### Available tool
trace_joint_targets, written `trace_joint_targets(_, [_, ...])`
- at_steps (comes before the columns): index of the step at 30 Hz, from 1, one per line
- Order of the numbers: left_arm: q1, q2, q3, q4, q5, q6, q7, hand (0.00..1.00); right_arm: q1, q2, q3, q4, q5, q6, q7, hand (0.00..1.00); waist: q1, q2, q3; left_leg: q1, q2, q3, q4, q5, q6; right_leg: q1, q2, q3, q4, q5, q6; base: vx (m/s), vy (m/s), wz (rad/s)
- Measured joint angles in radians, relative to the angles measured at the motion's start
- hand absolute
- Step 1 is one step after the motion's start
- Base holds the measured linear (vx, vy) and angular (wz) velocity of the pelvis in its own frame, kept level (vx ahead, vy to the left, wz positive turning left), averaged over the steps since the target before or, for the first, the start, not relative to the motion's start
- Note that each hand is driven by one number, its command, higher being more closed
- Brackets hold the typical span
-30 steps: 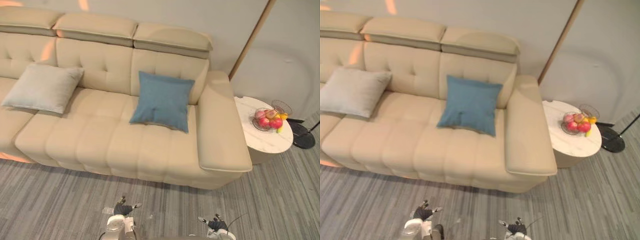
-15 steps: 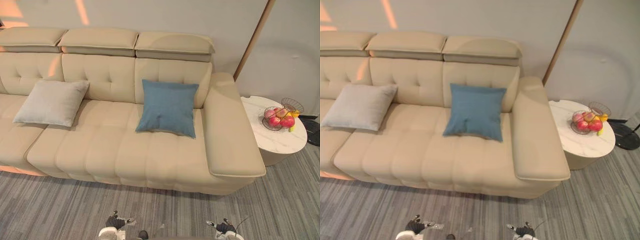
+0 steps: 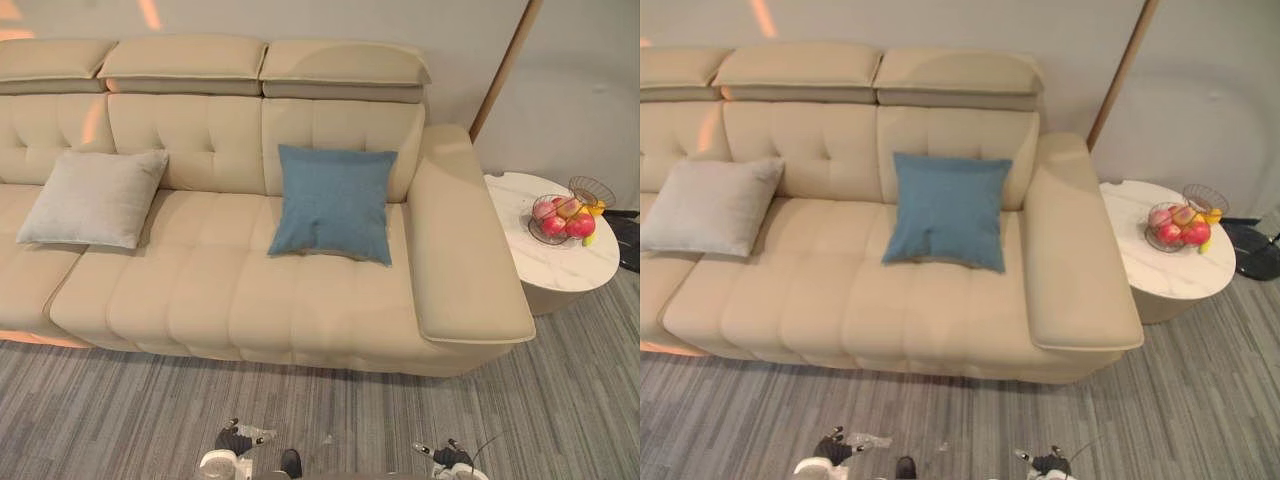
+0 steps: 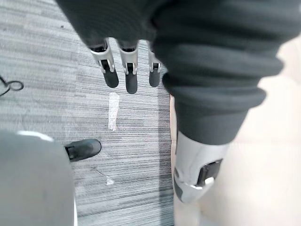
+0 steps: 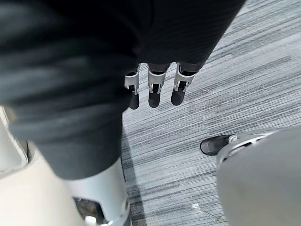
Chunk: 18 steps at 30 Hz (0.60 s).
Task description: Pick up cushions and gather them together orderly.
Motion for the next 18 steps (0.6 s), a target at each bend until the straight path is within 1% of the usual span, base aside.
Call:
trace_joint_targets(4, [0.000, 0.002, -0.009, 0.000, 0.017, 0.000, -0.001, 0.00, -0.006, -0.001, 0.000, -0.005, 0.000, 0.004, 0.000, 0.00, -0.001, 0.000, 0.001, 0.021, 0.010, 0.062, 0.001, 0.000, 0.000, -0.004, 0.003, 0.047, 0.018, 0.000, 0.000, 0.07, -0.023, -0.35])
trace_joint_targets(5, [-0.001, 0.002, -0.009, 0.000, 0.018, 0.001, -0.002, 0.00, -0.006, -0.001, 0.000, -0.006, 0.000, 0.005, 0.000, 0.00, -0.003, 0.000, 0.004, 0.035, 0.019, 0.088, 0.021, -0.015, -0.009, -0.012, 0.009, 0.083, 0.033, 0.001, -0.001, 0.06, -0.017, -0.57])
trace_joint_targets(6, [0.000, 0.002, -0.008, 0.000, 0.018, 0.001, -0.002, 0.00, -0.005, 0.000, 0.000, -0.008, -0.001, 0.005, 0.000, 0.00, -0.005, 0.000, 0.007, 0.032, 0.025, 0.086, 0.048, -0.035, -0.008, -0.012, 0.012, 0.099, 0.039, 0.002, -0.002, 0.02, -0.016, -0.70])
trace_joint_targets(7, [-0.004, 0.001, 0.002, -0.001, 0.017, 0.001, -0.003, 0.00, -0.003, 0.004, 0.000, -0.027, -0.001, 0.005, -0.001, 0.00, -0.004, -0.005, 0.021, 0.006, 0.034, 0.078, 0.149, -0.086, -0.006, -0.016, 0.019, 0.149, 0.059, 0.002, -0.003, 0.00, -0.020, -0.78])
trace_joint_targets(8, [-0.006, -0.002, 0.012, -0.001, 0.017, 0.000, -0.002, 0.00, -0.004, 0.006, 0.001, -0.036, -0.001, 0.005, -0.002, 0.00, 0.001, -0.012, 0.028, -0.016, 0.038, 0.062, 0.220, -0.103, 0.005, -0.030, 0.020, 0.201, 0.078, 0.004, -0.006, -0.01, -0.045, -1.00])
trace_joint_targets(9, [-0.009, -0.007, 0.025, -0.001, 0.017, -0.001, -0.002, 0.00, -0.006, 0.005, 0.001, -0.040, -0.001, 0.004, -0.002, 0.00, 0.001, -0.011, 0.027, -0.036, 0.041, 0.028, 0.267, -0.112, 0.013, -0.047, 0.024, 0.239, 0.088, 0.012, -0.010, -0.03, -0.057, -1.06])
trace_joint_targets(10, [-0.010, -0.018, 0.039, -0.002, 0.016, -0.002, -0.002, 0.00, -0.005, 0.004, 0.002, -0.053, -0.001, 0.004, -0.003, 0.00, 0.001, -0.002, 0.026, -0.050, 0.049, -0.011, 0.307, -0.130, 0.013, -0.064, 0.034, 0.277, 0.094, 0.024, -0.008, -0.03, -0.049, -1.48])
trace_joint_targets(11, [-0.008, -0.038, 0.047, -0.002, 0.014, -0.004, -0.001, 0.00, -0.005, 0.004, 0.004, -0.076, -0.004, 0.004, -0.005, 0.00, 0.002, 0.018, 0.029, -0.053, 0.078, -0.025, 0.334, -0.175, -0.003, -0.095, 0.066, 0.336, 0.101, 0.039, -0.003, -0.02, -0.014, -2.01])
trace_joint_targets(12, [-0.009, -0.051, 0.063, -0.002, 0.014, -0.004, -0.001, 0.00, -0.005, 0.005, 0.014, -0.098, -0.016, 0.004, -0.006, 0.00, 0.003, 0.043, 0.022, -0.041, 0.108, 0.028, 0.334, -0.221, -0.022, -0.126, 0.098, 0.397, 0.109, 0.042, 0.000, -0.02, 0.021, -1.90])
trace_joint_targets(13, [-0.009, -0.053, 0.064, -0.002, 0.014, -0.004, -0.002, 0.00, -0.005, 0.007, 0.020, -0.109, -0.024, 0.005, -0.007, 0.00, 0.004, 0.044, 0.023, -0.036, 0.117, 0.054, 0.334, -0.234, -0.030, -0.139, 0.109, 0.419, 0.113, 0.042, 0.000, -0.04, 0.044, -2.11])
trace_joint_targets(14, [-0.016, -0.055, 0.072, -0.003, 0.014, -0.004, -0.002, 0.00, -0.008, 0.016, 0.056, -0.123, -0.039, 0.005, -0.008, 0.00, 0.004, 0.038, 0.026, -0.024, 0.144, 0.151, 0.334, -0.252, -0.033, -0.191, 0.139, 0.481, 0.138, 0.062, 0.012, -0.08, 0.048, -1.50])
trace_joint_targets(15, [-0.020, -0.056, 0.072, -0.003, 0.014, -0.004, -0.002, 0.00, -0.007, 0.020, 0.064, -0.130, -0.039, 0.006, -0.008, 0.00, 0.005, 0.036, 0.026, -0.020, 0.149, 0.179, 0.333, -0.252, -0.033, -0.204, 0.146, 0.485, 0.144, 0.074, 0.016, -0.09, 0.046, -1.79])
trace_joint_targets(16, [-0.025, -0.064, 0.072, -0.011, 0.015, -0.004, -0.002, 0.00, -0.004, 0.030, 0.081, -0.155, -0.039, 0.006, -0.010, 0.00, 0.005, 0.036, 0.026, -0.011, 0.168, 0.239, 0.333, -0.252, -0.034, -0.234, 0.154, 0.469, 0.152, 0.100, 0.019, -0.09, 0.038, -1.48])
trace_joint_targets(17, [-0.025, -0.064, 0.072, -0.031, 0.015, -0.005, -0.002, 0.00, -0.004, 0.043, 0.086, -0.160, -0.039, 0.006, -0.010, 0.00, 0.005, 0.036, 0.028, 0.004, 0.177, 0.315, 0.327, -0.252, -0.034, -0.271, 0.150, 0.375, 0.167, 0.111, 0.007, -0.07, 0.020, -1.82])
trace_joint_targets(18, [-0.031, -0.061, 0.071, -0.048, 0.015, -0.005, -0.002, 0.00, -0.004, 0.053, 0.094, -0.161, -0.040, 0.006, -0.009, 0.00, 0.001, 0.021, 0.026, 0.023, 0.172, 0.385, 0.316, -0.252, -0.034, -0.307, 0.109, 0.190, 0.193, 0.090, -0.025, -0.06, 0.009, -1.44])
